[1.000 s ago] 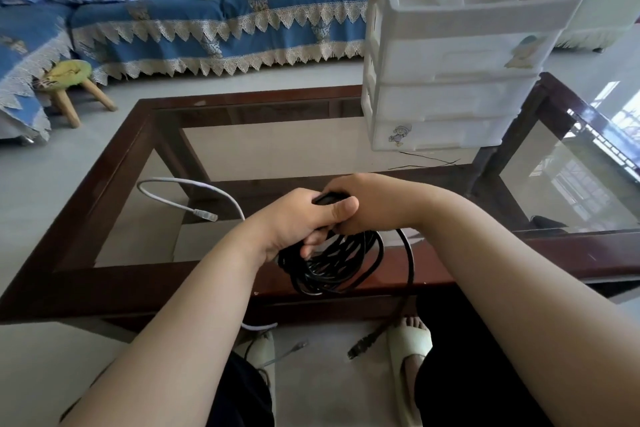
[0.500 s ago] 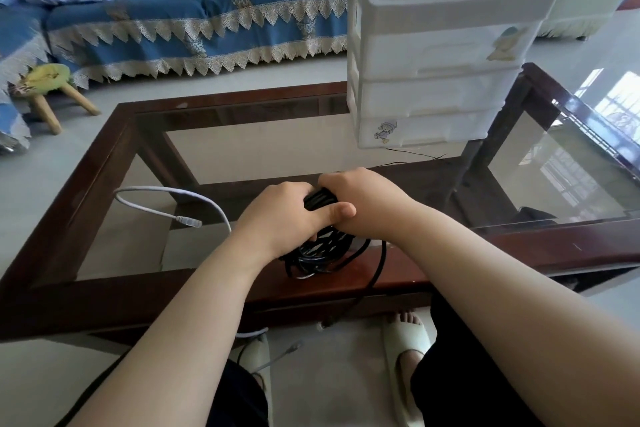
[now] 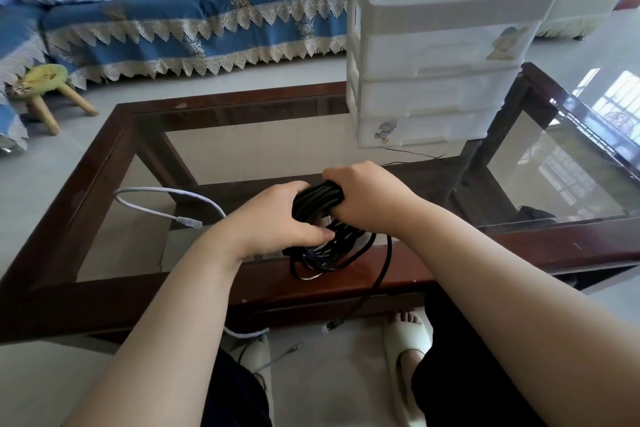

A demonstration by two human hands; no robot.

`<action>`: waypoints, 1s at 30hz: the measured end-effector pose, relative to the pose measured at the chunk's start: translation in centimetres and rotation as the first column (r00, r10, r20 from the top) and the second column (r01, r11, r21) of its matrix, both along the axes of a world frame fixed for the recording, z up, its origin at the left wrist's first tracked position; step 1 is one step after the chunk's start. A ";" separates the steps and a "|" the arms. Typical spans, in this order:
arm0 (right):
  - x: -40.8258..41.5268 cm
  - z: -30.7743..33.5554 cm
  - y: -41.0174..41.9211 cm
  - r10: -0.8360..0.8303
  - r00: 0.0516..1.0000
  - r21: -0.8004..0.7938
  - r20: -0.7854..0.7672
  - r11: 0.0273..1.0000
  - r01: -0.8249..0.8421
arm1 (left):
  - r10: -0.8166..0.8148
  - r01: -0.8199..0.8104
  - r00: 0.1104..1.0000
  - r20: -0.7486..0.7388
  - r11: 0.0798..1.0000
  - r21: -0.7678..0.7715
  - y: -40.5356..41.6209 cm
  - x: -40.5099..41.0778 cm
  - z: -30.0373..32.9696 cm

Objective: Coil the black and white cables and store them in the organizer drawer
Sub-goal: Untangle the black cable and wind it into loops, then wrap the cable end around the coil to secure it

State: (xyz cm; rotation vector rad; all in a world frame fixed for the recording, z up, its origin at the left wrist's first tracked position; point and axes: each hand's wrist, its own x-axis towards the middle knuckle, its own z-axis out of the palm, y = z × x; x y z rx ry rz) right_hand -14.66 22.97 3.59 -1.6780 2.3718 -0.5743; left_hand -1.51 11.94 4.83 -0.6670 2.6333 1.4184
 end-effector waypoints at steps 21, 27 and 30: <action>-2.5 0.6 0.3 0.009 0.961 0.081 0.276 0.996 -0.033 | 0.214 -0.212 0.972 -0.096 0.977 0.031 2.3 -2.2 -2.5; -6.8 0.5 1.7 0.065 0.501 0.045 0.863 0.978 -0.205 | 0.281 -0.279 0.958 -0.054 0.960 0.032 2.3 -2.9 -2.8; -10.9 -2.8 1.4 -0.269 0.784 0.037 0.560 0.953 0.300 | 0.334 -0.333 0.941 -0.055 0.942 0.028 2.0 -3.2 -2.8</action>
